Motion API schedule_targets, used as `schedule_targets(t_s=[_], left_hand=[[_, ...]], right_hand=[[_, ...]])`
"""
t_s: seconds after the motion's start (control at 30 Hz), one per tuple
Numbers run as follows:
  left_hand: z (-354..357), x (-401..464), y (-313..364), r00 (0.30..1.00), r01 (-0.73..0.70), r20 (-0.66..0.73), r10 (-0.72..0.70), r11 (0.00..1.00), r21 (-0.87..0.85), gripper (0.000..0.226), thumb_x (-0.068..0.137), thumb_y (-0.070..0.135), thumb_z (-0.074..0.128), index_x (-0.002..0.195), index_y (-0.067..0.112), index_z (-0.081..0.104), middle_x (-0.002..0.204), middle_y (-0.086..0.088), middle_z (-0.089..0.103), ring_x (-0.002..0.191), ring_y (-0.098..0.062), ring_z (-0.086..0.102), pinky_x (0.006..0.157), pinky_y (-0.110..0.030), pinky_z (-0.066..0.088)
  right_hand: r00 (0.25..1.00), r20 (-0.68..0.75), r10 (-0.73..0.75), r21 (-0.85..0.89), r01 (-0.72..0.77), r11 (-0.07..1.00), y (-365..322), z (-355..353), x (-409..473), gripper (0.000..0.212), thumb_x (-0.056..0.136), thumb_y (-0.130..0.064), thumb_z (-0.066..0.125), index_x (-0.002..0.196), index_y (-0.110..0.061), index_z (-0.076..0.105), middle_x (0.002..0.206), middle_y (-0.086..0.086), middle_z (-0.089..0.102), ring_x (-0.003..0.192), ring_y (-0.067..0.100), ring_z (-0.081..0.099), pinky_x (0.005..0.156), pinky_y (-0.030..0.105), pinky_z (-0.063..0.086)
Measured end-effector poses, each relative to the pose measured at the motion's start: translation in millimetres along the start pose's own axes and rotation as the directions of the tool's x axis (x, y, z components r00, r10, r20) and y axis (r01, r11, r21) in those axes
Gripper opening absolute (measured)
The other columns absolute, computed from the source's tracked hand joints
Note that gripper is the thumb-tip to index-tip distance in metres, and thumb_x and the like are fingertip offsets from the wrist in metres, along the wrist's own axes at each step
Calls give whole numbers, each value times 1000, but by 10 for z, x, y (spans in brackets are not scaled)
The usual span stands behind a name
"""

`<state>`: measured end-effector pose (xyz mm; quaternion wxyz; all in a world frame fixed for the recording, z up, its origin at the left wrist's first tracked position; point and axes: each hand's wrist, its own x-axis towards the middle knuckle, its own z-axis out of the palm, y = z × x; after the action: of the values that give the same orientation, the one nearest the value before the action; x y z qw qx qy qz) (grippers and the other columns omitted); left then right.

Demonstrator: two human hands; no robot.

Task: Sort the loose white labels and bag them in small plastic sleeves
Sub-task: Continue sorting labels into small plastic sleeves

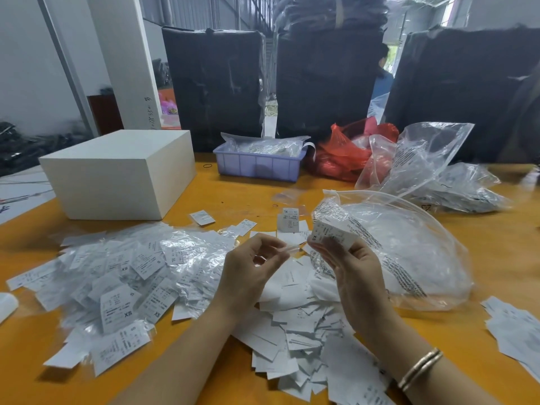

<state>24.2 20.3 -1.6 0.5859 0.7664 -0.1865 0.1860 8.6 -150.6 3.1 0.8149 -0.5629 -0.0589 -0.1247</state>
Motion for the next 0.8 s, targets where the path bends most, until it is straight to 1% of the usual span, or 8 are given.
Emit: schedule_targets(t_s=[0.03,0.1,0.23,0.3,0.4,0.5,0.6,0.8], left_hand=[[1,-6,5,1000,-14,16,14,1000,14,20,79,13,74,84,30,64,80,11,69,72,-4,63,65,-18,51],[5,-13,16,999,-18,42,18,1000,12,21,79,11,74,86,29,64,82,10,69,75,-8,64,69,-23,53],[4,-13,23,997,8,81,-7,1000,-23,21,78,13,74,87,29,65,78,14,70,77,-11,66,72,-28,55],[0,-14,30,996,29,87,-23,997,-75,17,76,19,74,87,29,65,80,17,70,76,-10,66,72,-26,54],[0,-11,38,996,37,82,-26,991,-126,17,71,28,71,87,27,67,84,14,71,76,-8,65,73,-24,55],[1,-9,35,995,46,93,-31,986,-160,19,70,27,71,88,25,68,85,11,72,78,-11,66,75,-24,55],[-4,-9,21,994,42,102,-25,985,-167,19,70,26,71,88,25,68,83,13,72,79,-11,67,74,-21,54],[-6,3,10,994,40,105,-23,985,-165,19,70,27,71,89,25,68,83,12,72,80,-11,68,75,-22,54]], right_hand=[[1000,30,8,-32,-7,999,4,21,-17,28,73,-30,70,95,-12,70,103,9,72,104,21,66,90,30,46],[998,50,44,-76,-41,996,13,55,-43,27,74,-33,69,96,-16,72,106,5,72,107,18,64,87,35,47],[995,51,91,-106,-86,991,1,72,-56,26,69,-36,70,91,-23,74,97,1,73,94,11,67,84,43,50],[993,76,90,-148,-78,986,-8,69,-70,23,68,-39,70,88,-29,75,96,-1,73,92,9,67,77,40,51],[994,77,81,-201,-64,978,-14,42,-57,26,68,-38,70,90,-24,74,95,-2,74,91,8,67,73,34,50],[996,79,51,-199,-34,979,-25,15,-30,29,73,-31,68,98,-17,71,96,-2,74,92,9,68,72,21,50],[995,91,28,-184,-11,983,-35,-1,-18,28,74,-29,68,100,-17,70,96,-2,74,93,9,68,69,10,49],[993,114,7,-174,13,985,-33,-13,-16,26,74,-30,71,98,-19,72,98,0,74,96,13,67,77,19,49]])
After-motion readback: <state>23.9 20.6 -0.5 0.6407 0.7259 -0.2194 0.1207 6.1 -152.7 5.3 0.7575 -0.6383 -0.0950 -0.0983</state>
